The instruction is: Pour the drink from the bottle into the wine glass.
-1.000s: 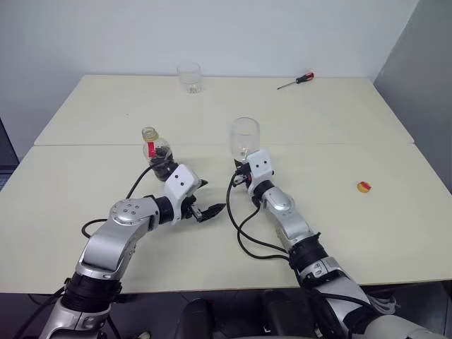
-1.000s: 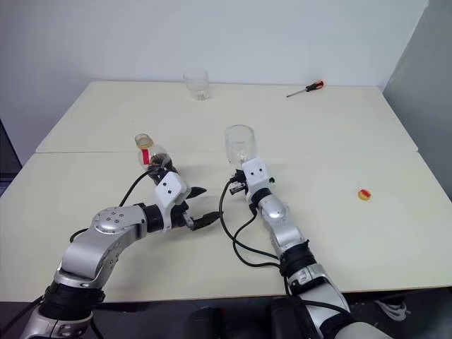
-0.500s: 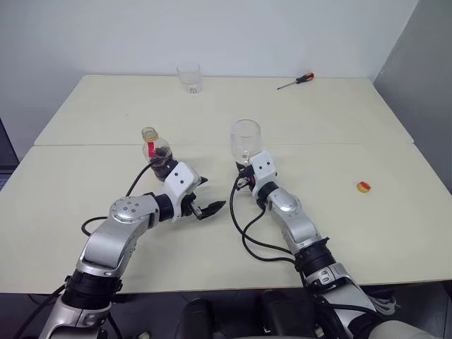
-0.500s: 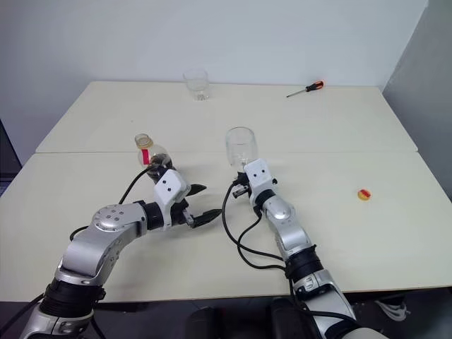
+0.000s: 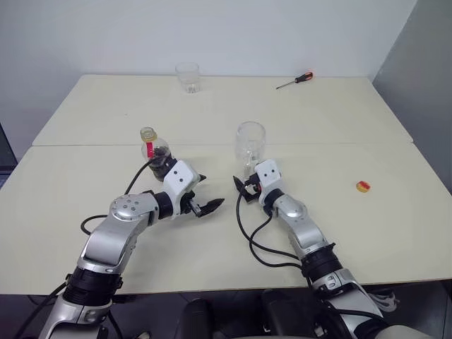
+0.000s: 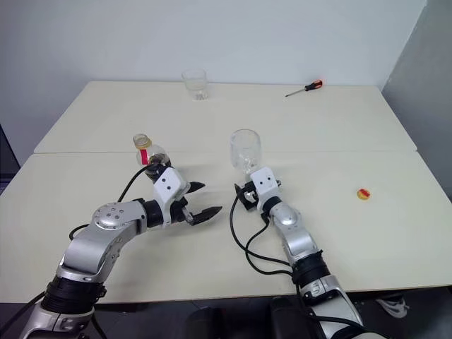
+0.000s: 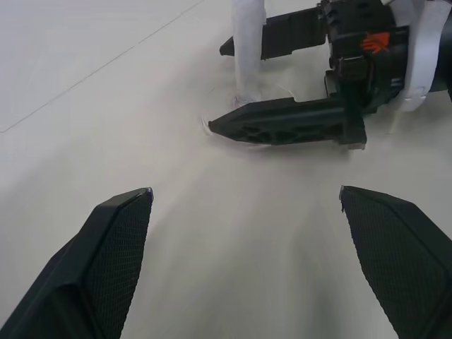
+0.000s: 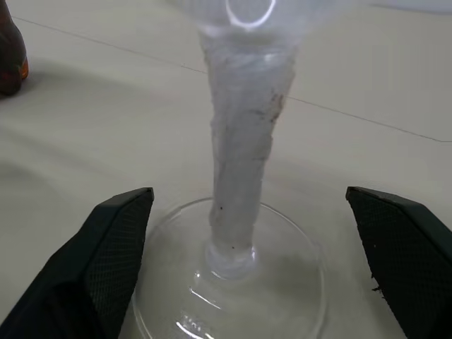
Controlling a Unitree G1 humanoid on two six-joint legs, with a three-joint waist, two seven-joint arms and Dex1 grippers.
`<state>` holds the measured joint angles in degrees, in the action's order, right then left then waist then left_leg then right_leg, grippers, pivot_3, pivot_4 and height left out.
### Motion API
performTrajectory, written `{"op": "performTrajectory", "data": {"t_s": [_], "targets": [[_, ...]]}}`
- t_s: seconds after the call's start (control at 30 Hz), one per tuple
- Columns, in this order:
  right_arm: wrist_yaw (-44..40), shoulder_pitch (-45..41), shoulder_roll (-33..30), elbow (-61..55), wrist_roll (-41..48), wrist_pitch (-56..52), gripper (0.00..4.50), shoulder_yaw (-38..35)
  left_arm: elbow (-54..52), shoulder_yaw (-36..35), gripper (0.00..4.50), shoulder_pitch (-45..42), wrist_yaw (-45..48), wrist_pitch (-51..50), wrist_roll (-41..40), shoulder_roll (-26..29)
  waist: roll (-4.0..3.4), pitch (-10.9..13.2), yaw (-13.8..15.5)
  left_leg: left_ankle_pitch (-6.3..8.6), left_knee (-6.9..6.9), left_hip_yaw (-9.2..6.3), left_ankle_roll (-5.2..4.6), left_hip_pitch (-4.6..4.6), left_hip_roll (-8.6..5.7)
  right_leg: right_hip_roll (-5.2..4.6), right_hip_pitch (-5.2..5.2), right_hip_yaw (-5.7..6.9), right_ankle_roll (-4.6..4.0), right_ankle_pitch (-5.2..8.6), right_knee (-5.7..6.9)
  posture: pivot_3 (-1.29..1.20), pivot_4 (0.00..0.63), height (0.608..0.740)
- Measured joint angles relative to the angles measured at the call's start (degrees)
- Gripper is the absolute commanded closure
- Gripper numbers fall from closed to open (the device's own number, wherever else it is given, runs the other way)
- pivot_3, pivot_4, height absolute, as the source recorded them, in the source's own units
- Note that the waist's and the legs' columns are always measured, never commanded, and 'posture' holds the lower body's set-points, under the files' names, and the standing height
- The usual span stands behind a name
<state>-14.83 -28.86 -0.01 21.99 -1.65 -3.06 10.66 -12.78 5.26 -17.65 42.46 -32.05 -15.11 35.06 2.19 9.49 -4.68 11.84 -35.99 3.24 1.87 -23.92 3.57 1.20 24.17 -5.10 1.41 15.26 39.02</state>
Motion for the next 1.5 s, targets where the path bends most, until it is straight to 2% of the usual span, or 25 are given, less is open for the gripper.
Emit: {"op": "performTrajectory", "data": {"t_s": [0.2, 0.37, 0.53, 0.6, 0.7, 0.8, 0.9, 1.0, 1.2, 1.37, 1.5], "targets": [[-1.57, 2.07, -1.46, -7.9, 0.07, -1.59, 0.02, 0.28, 0.52, 0.0, 0.0, -0.17, 0.85, 0.12, 0.14, 0.03, 0.0, 0.0, 0.04, 0.0, 0.0, 0.0, 0.0, 0.0, 0.0, 0.03, 0.0, 0.01, 0.01, 0.01, 0.0, 0.0, 0.15, 0.74], [-7.15, 5.56, -5.12, -16.01, 1.36, -5.96, 0.02, 1.8, 1.4, -0.23, 0.0, -0.17, 0.79, 0.17, 0.07, 0.0, 0.0, 0.0, 0.09, 0.0, -0.01, 0.0, 0.0, 0.0, 0.0, 0.03, -0.01, 0.01, 0.03, 0.02, 0.0, 0.0, 0.15, 0.74], [-15.91, 10.43, -13.54, -25.48, 5.29, -14.22, 0.02, 2.34, -0.38, -8.14, 0.0, 5.06, 0.42, -0.09, -5.62, -2.29, 0.02, 0.01, 0.16, 0.0, -0.02, -0.01, 0.0, 0.0, 0.03, 0.0, -0.01, -0.01, 0.04, 0.02, -0.01, 0.0, 0.15, 0.74], [-17.78, 11.66, -16.05, -29.04, 7.13, -17.47, 0.02, 1.36, -2.39, -12.07, 0.0, 9.29, -0.51, 0.27, -7.94, -3.42, 0.02, 0.01, 0.02, 0.0, -0.01, -0.02, 0.0, 0.04, 0.05, -0.04, -0.01, -0.06, 0.04, 0.02, 0.01, 0.0, 0.15, 0.74], [-20.77, 11.91, -21.63, -34.55, 10.94, -22.32, 0.02, -2.8, -4.79, -14.93, 0.0, 18.39, -3.7, 3.84, -7.04, -5.2, 0.03, 0.01, 0.13, 0.0, 0.0, -0.04, 0.0, 0.05, 0.07, -0.18, -0.04, 0.0, 0.04, 0.03, -0.02, 0.0, 0.15, 0.74], [-27.67, 13.46, -31.61, -38.2, 16.43, -26.73, 0.02, -8.11, -7.43, -16.02, 0.0, 26.59, -8.19, 8.66, -4.84, -9.55, 0.1, 0.05, 0.98, 0.0, -0.05, 0.03, -0.01, 0.03, -0.01, -0.27, -0.09, 0.03, 0.08, 0.06, -0.08, 0.0, 0.15, 0.74], [-35.83, 14.78, -41.21, -40.05, 22.81, -30.31, 0.02, -14.4, -7.93, -17.07, 0.0, 30.98, -12.64, 12.77, -2.36, -12.88, 0.22, 0.1, 1.83, 0.0, -0.1, 0.04, -0.01, 0.05, -0.08, -0.31, -0.13, -0.03, 0.1, 0.06, -0.09, 0.0, 0.15, 0.74], [-40.52, 11.84, -47.01, -40.58, 28.94, -33.41, 0.02, -19.93, -7.71, -17.93, 0.0, 29.29, -17.42, 13.88, -1.47, -16.22, 0.28, 0.13, 1.9, -0.01, -0.15, 0.05, -0.03, 0.08, -0.1, -0.26, -0.14, -0.03, -0.08, 0.14, -0.07, 0.0, 0.15, 0.74], [-42.66, 4.95, -53.1, -42.68, 38.0, -39.72, 0.02, -25.45, -6.39, -18.89, 0.0, 24.22, -22.33, 15.14, 0.46, -16.36, 0.33, 0.13, 1.91, 0.0, -0.06, 0.05, -0.03, 0.03, -0.12, -0.01, -0.1, 0.0, 0.07, 0.06, -0.13, 0.0, 0.15, 0.74], [-39.87, -1.56, -52.56, -44.6, 44.69, -45.77, 0.02, -25.51, -5.17, -19.06, 0.0, 19.97, -23.76, 14.55, 1.36, -15.21, 0.33, 0.15, 1.81, 0.0, -0.08, 0.02, -0.02, 0.04, -0.08, 0.06, -0.09, 0.05, 0.07, 0.05, -0.05, 0.0, 0.15, 0.74], [-37.05, -3.44, -50.26, -46.31, 48.07, -48.55, 0.02, -24.03, -5.6, -18.36, 0.0, 17.44, -26.82, 12.2, 3.1, -15.2, 0.38, 0.13, 1.84, 0.0, -0.09, 0.05, -0.03, 0.02, -0.05, -0.02, -0.1, 0.03, 0.08, 0.05, -0.06, 0.0, 0.15, 0.74]]}}
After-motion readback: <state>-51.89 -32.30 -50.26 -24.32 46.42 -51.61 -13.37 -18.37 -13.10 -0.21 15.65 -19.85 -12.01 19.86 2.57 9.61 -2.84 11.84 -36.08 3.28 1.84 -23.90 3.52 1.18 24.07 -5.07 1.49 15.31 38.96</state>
